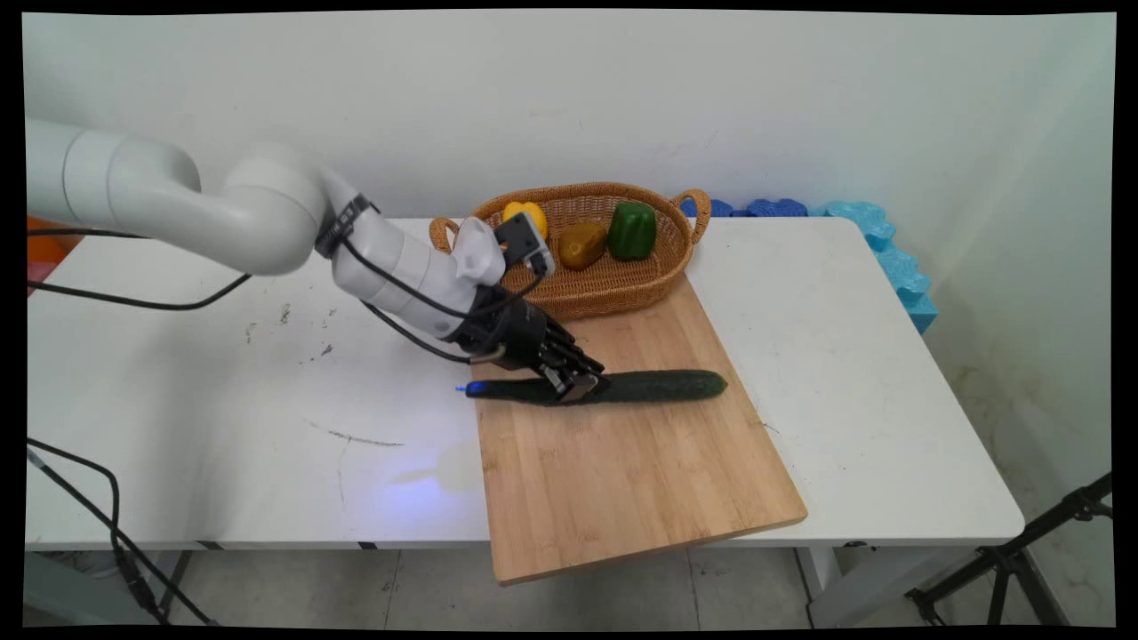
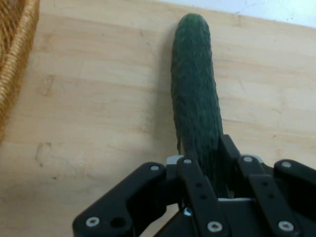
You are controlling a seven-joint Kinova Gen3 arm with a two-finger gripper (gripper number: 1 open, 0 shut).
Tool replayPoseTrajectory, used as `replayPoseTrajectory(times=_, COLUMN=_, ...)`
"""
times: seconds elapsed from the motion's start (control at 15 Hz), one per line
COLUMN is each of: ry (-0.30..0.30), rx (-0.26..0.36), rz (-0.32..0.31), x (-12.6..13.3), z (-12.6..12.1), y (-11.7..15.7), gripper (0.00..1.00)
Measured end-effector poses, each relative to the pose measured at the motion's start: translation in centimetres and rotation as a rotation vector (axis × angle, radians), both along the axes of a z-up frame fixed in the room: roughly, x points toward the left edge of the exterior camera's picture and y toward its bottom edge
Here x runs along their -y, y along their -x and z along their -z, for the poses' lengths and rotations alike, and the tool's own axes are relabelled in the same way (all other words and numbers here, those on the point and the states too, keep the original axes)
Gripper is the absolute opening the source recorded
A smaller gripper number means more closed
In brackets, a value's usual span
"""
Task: Place the picked object in the vegetable basket
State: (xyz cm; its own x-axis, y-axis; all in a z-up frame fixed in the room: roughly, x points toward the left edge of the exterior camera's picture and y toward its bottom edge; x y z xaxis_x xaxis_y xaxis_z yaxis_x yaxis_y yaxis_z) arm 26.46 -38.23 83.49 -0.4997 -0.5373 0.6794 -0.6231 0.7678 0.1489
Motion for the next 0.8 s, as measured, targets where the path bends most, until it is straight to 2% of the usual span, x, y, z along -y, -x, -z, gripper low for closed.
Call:
replayPoseTrajectory(times=0.33, ry=0.008, rx=-0.004, rz=-0.019, x=-0.5, z=1.8, y=0.3, gripper=0.0)
replayPoseTrajectory(times=0.4, ry=0.01, rx=-0.005, rz=-0.021, x=-0.5, z=2.0, y=0.3, gripper=1.0)
replayPoseTrajectory(times=0.8, ry=0.024, rx=-0.008, rz=-0.015, x=-0.7, z=2.8, y=0.4, gripper=1.0)
